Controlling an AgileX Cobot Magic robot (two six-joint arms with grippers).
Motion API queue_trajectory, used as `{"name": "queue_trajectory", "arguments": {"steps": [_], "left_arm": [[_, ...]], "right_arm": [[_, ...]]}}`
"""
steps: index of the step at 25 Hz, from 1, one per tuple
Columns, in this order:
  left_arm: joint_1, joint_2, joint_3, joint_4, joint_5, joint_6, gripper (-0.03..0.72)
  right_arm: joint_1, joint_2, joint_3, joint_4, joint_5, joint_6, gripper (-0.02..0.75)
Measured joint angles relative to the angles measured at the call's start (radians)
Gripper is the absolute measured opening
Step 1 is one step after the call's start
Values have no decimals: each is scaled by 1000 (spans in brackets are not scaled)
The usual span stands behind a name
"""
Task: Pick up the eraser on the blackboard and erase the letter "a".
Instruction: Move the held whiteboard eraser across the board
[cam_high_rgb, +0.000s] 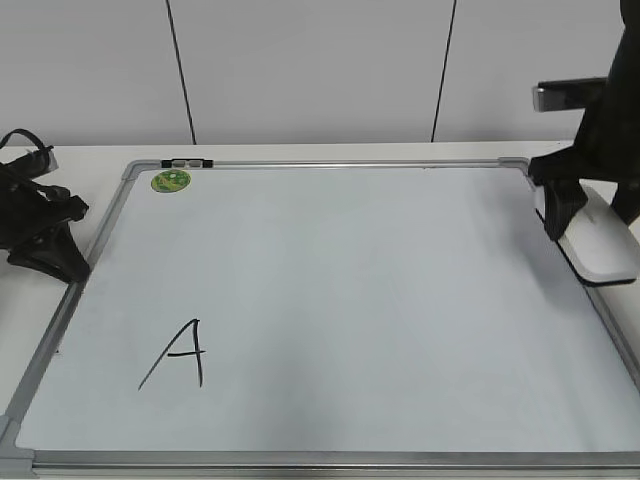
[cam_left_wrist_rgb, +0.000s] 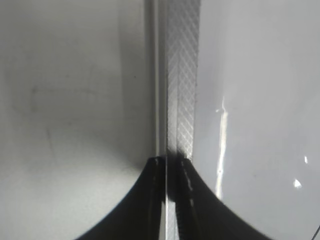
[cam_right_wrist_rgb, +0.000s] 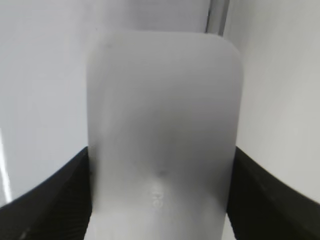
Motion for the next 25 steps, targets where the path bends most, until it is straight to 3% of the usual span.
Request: {"name": "queue_trajectory", "arguments": {"steps": [7, 25], "left_arm": [[0, 0, 0, -2, 0, 0, 33], [0, 0, 0, -4, 0, 0, 33]], "right_arm": [[-31, -2, 140, 55, -113, 32, 541], [-65, 79, 150, 69, -241, 49, 541]]}}
